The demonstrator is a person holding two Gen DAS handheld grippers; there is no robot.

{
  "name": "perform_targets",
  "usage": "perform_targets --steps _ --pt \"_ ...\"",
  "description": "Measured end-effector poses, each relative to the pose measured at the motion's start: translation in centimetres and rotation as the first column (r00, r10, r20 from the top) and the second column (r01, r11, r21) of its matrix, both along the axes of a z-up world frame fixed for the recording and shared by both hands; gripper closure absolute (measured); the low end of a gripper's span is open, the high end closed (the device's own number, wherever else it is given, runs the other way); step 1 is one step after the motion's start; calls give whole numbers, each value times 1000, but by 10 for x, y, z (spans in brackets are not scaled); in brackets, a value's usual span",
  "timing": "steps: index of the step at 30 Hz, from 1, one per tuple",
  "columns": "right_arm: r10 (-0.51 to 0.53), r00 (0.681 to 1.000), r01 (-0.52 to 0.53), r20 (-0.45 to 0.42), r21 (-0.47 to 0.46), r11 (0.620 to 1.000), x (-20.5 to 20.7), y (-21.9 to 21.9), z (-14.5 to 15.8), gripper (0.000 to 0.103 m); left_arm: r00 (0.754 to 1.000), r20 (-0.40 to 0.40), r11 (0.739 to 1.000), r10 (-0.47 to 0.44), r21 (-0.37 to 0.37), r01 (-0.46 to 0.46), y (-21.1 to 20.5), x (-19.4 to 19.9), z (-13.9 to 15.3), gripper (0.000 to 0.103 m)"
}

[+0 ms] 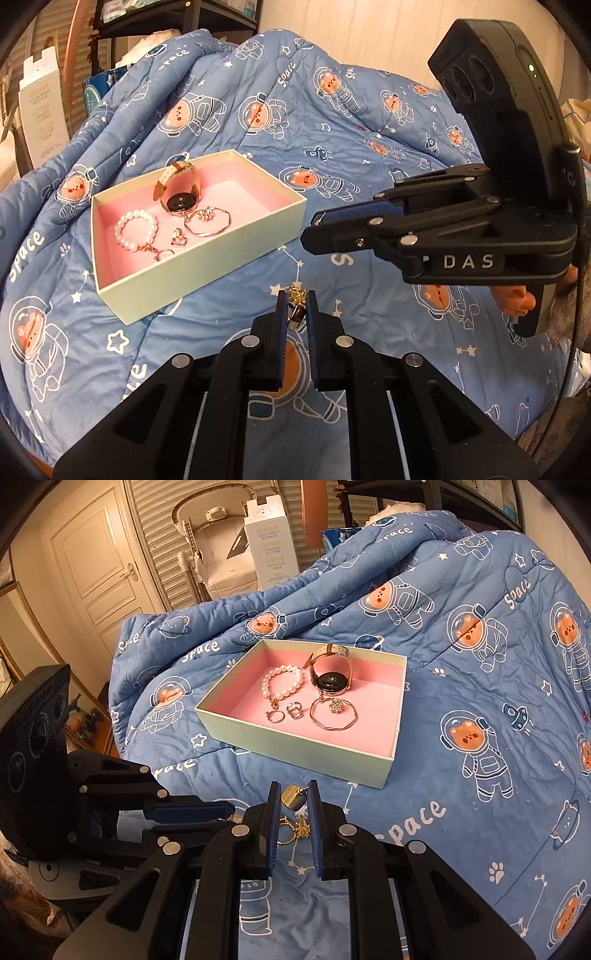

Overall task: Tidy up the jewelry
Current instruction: 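Lower the earring and charm into the mint box and open both tools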

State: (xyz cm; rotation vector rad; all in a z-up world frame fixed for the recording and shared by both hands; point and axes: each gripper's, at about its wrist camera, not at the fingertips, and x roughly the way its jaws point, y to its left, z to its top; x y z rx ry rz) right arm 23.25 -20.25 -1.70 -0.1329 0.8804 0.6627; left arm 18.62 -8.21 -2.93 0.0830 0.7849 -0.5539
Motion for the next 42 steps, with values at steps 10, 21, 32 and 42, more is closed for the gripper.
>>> perform_targets --steps 10,21,32,42 --pt "35 999 -34 40 -13 999 16 12 17 89 997 48 997 60 37 -62 23 33 24 93" --pt "74 997 -76 -26 -68 995 71 34 10 89 986 -129 994 104 54 -98 49 101 -3 93" --pt "121 981 -150 -151 -193 970 117 53 -22 89 949 -315 1000 10 26 -1 43 144 -25 93" --pt "146 972 -190 -186 -248 950 131 67 -39 89 940 -341 999 -4 31 15 40 151 -31 93"
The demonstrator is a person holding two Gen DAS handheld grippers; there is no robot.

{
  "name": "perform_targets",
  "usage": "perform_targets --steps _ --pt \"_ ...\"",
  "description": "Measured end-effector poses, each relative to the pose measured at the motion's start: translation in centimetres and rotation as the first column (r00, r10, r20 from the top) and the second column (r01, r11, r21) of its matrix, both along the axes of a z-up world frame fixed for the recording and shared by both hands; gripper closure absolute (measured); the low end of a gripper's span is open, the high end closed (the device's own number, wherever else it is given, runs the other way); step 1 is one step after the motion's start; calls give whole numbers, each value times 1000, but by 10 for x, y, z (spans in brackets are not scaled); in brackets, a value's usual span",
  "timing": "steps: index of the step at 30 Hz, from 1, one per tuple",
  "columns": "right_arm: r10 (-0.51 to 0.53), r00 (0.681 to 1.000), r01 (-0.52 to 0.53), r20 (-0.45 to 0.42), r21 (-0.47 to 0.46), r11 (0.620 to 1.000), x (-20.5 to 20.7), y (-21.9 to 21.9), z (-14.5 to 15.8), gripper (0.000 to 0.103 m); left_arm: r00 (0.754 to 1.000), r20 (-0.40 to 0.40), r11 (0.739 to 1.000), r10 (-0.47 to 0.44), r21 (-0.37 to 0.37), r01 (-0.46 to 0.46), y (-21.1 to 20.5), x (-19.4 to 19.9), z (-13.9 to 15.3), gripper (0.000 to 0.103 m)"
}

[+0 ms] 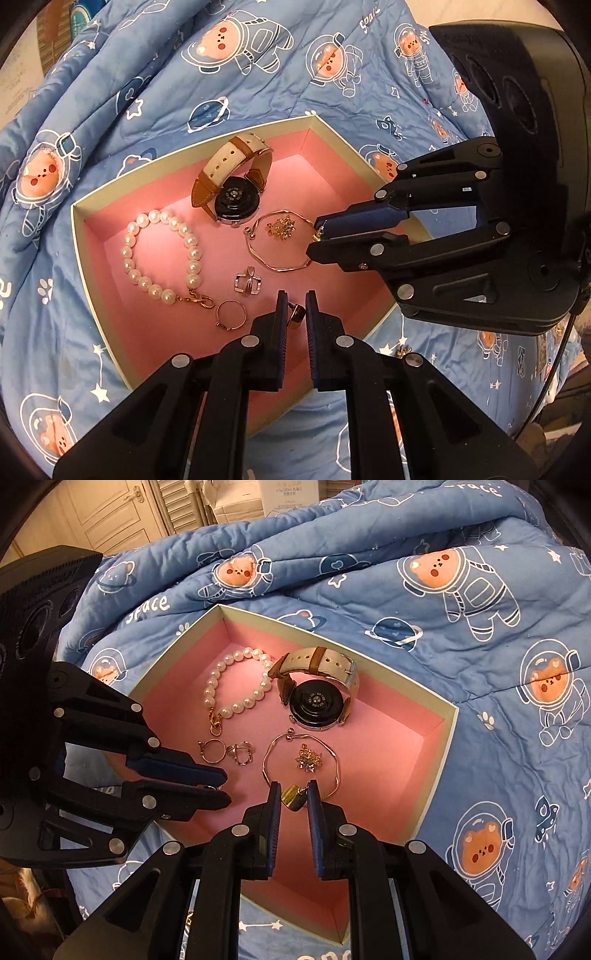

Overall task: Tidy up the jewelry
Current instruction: 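Lower the earring and charm into the mint box and open both tools, then withdraw both open tools from the box toward the last gold pieces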

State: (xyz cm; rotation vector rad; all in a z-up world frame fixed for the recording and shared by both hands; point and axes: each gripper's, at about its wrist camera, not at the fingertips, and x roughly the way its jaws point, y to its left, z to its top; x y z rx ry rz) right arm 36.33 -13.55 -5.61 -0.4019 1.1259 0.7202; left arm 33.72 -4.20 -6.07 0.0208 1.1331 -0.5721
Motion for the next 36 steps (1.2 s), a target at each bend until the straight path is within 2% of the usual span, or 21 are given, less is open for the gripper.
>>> perform_targets --steps 4,6,8,11,12,13,15,17,19,21,23,28,32,36 --pt "13 1000 -12 13 -13 1000 0 4 -2 88 1000 14 1000 -5 10 5 1 -2 3 93" --pt "16 1000 -15 21 -24 1000 0 5 -3 85 1000 25 1000 -5 14 5 2 -3 5 93" --pt "18 999 -18 32 -27 999 -1 6 -2 71 999 41 1000 -6 26 5 4 -5 9 93" --pt "21 998 -19 55 -29 999 -2 5 1 66 998 64 999 -13 45 10 6 -7 14 86" --pt "21 998 -19 63 -31 999 -2 4 2 66 997 75 998 -11 55 7 7 -9 17 74" --pt "18 997 -16 69 -28 999 -3 2 5 66 996 89 998 -8 62 3 8 -12 20 57" --pt "6 996 -5 85 -12 1000 -4 -1 11 63 992 129 998 2 55 -9 12 -20 29 41" --pt "-9 993 8 114 10 1000 -7 -5 20 52 984 175 999 20 40 -28 18 -30 41 28" --pt "-26 988 20 152 36 999 -15 -11 30 45 972 228 998 51 32 -60 22 -42 50 15" --pt "-45 982 33 183 69 997 -23 -19 39 41 965 252 997 73 3 -77 27 -54 56 11" --pt "-78 975 56 210 105 993 -32 -29 47 32 961 253 994 109 -29 -105 33 -65 57 7" --pt "-169 965 130 201 193 973 -53 -53 51 30 944 270 982 187 -87 -169 37 -96 50 6" --pt "-209 955 160 209 230 960 -77 -67 49 30 937 287 980 197 -71 -185 31 -118 39 6" --pt "-241 946 190 217 229 955 -97 -81 40 30 935 311 986 169 -57 -159 18 -142 28 6"
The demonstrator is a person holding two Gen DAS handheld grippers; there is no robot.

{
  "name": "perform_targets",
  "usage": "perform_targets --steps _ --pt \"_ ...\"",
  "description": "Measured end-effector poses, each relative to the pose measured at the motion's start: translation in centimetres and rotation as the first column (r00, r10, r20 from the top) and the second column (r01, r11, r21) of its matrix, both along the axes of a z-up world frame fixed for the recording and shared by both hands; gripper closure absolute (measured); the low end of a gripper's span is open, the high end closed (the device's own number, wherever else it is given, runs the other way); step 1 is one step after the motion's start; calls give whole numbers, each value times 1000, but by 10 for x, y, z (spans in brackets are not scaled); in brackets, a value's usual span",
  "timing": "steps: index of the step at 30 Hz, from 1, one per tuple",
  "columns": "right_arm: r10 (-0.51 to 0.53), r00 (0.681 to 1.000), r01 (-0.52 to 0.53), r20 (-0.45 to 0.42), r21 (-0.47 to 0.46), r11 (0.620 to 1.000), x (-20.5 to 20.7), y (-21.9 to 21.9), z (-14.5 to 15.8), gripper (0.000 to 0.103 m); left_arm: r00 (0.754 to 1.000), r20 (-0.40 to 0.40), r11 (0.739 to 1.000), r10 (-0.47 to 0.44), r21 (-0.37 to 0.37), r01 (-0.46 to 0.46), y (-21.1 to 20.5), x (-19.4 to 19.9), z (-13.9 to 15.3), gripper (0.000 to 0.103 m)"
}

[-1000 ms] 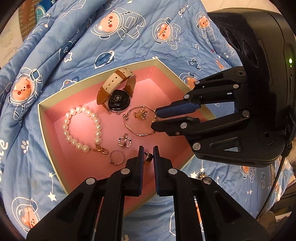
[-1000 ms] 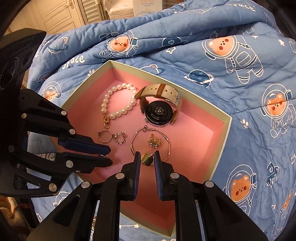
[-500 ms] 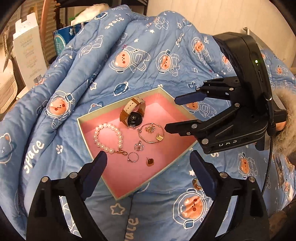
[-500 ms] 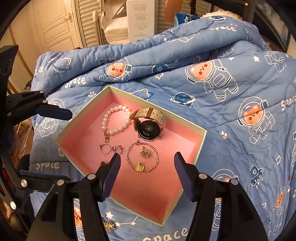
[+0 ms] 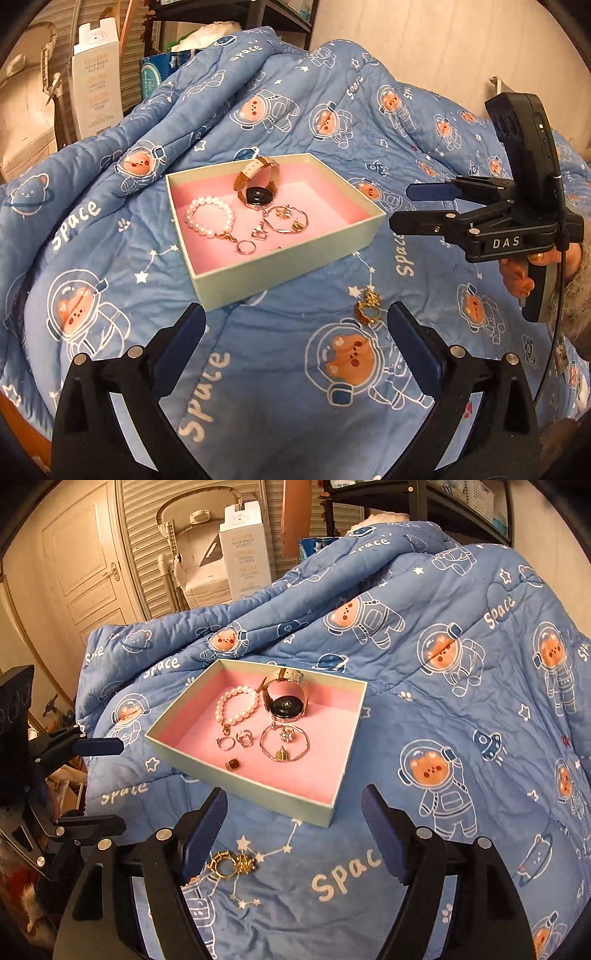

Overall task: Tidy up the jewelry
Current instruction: 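Withdraw both open tools from the box toward the last gold pieces, then grasp the last gold hoop earring with the left tool while the right tool grasps a gold star pendant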

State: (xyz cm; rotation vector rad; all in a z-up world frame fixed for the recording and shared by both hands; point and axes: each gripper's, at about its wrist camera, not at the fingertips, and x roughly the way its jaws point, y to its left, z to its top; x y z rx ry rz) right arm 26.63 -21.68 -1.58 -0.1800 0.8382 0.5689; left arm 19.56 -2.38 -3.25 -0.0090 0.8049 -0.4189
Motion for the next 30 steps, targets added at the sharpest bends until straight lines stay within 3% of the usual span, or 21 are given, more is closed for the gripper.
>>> perform_targets --steps 3,6,9,14,16,19,22,30 --pt "-42 999 42 -24 23 999 -11 -13 -9 30 1000 15 1000 -16 8 16 -16 -13 -7 6" --pt "-83 994 87 -66 54 995 -17 -25 -20 30 999 35 997 -39 61 37 -39 -18 -15 6" --pt "-115 989 122 -91 73 990 -24 -34 -27 30 995 46 990 -91 114 85 -64 -16 -24 23" --pt "-150 982 160 -113 89 983 -30 -46 -32 30 994 10 980 -109 171 106 -89 0 -40 40" --pt "-155 981 166 -113 86 982 -31 -48 -33 30 996 -17 983 -83 161 84 -89 8 -46 55" --pt "-154 980 167 -127 94 982 -33 -48 -36 30 997 -62 991 -55 121 62 -83 18 -54 65" --pt "-143 980 157 -137 90 984 -34 -43 -40 31 997 -55 991 -61 114 67 -80 14 -54 78" --pt "-29 991 38 -133 68 997 -41 -8 -49 53 999 -53 997 -11 74 15 -53 -1 -47 78"
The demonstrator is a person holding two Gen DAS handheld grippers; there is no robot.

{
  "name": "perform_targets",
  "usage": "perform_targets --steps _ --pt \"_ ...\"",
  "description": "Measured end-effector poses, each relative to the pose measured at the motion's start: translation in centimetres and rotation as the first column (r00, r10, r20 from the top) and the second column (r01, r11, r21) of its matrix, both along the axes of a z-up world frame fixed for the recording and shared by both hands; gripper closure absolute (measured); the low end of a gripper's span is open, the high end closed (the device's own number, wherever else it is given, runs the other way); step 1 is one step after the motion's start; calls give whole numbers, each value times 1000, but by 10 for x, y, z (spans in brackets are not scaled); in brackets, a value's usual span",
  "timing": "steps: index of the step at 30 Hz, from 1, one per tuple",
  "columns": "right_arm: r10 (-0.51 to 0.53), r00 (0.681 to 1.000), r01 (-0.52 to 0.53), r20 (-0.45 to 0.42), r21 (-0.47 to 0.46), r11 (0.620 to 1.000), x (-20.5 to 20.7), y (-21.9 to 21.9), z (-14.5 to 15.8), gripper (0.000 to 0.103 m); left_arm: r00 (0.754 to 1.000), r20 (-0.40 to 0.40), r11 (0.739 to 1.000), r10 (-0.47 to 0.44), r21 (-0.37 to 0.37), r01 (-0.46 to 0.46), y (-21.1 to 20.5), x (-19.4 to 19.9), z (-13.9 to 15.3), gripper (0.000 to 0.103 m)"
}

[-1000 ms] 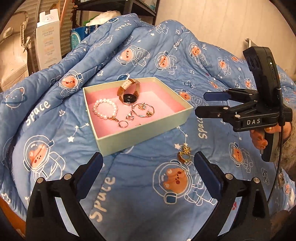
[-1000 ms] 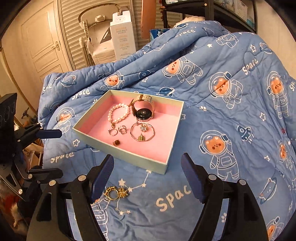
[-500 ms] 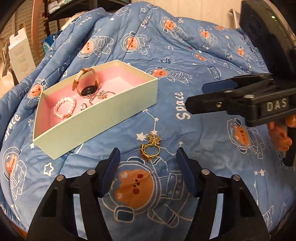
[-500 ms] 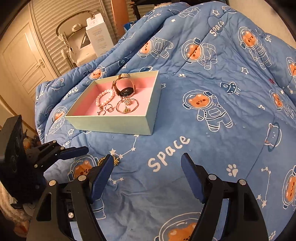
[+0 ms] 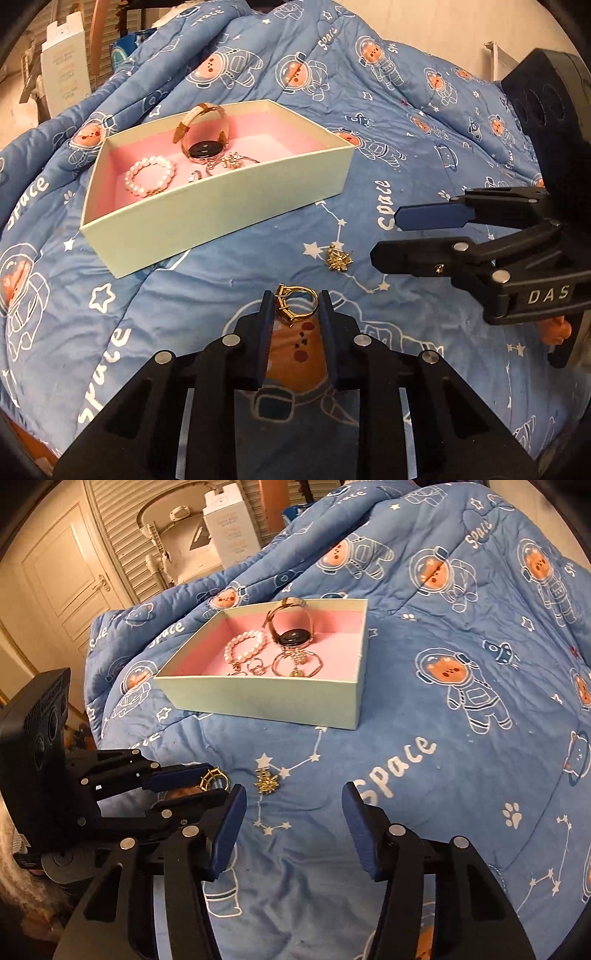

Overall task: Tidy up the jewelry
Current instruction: 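Grasp the last gold hoop earring with the left tool while the right tool grasps a gold star pendant, then carry the earring and star pendant into the mint box, opening both tools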

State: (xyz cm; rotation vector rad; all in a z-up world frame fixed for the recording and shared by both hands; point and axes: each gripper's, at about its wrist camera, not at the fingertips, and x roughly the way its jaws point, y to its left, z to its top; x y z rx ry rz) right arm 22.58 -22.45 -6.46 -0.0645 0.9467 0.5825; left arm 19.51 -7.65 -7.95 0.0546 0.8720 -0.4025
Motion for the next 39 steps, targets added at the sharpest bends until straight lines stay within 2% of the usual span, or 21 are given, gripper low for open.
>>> perform_targets --steps 5,14,19,28,39 --pt "69 997 -69 15 -52 996 -2 23 -9 64 998 -1 998 57 -18 -58 21 -4 5 78" --pt "41 999 -40 14 -81 996 10 35 -22 85 996 -12 995 87 -44 -87 30 -10 2 78" --pt "46 999 -43 21 -94 995 10 37 -23 86 996 -14 995 89 -54 -89 31 -11 1 78" --pt "34 999 -34 -3 -35 999 6 29 -14 86 996 -10 992 89 -88 -90 33 -14 6 78" --pt "55 998 -55 3 52 997 10 27 22 86 997 11 989 78 -130 -76 39 -1 32 78"
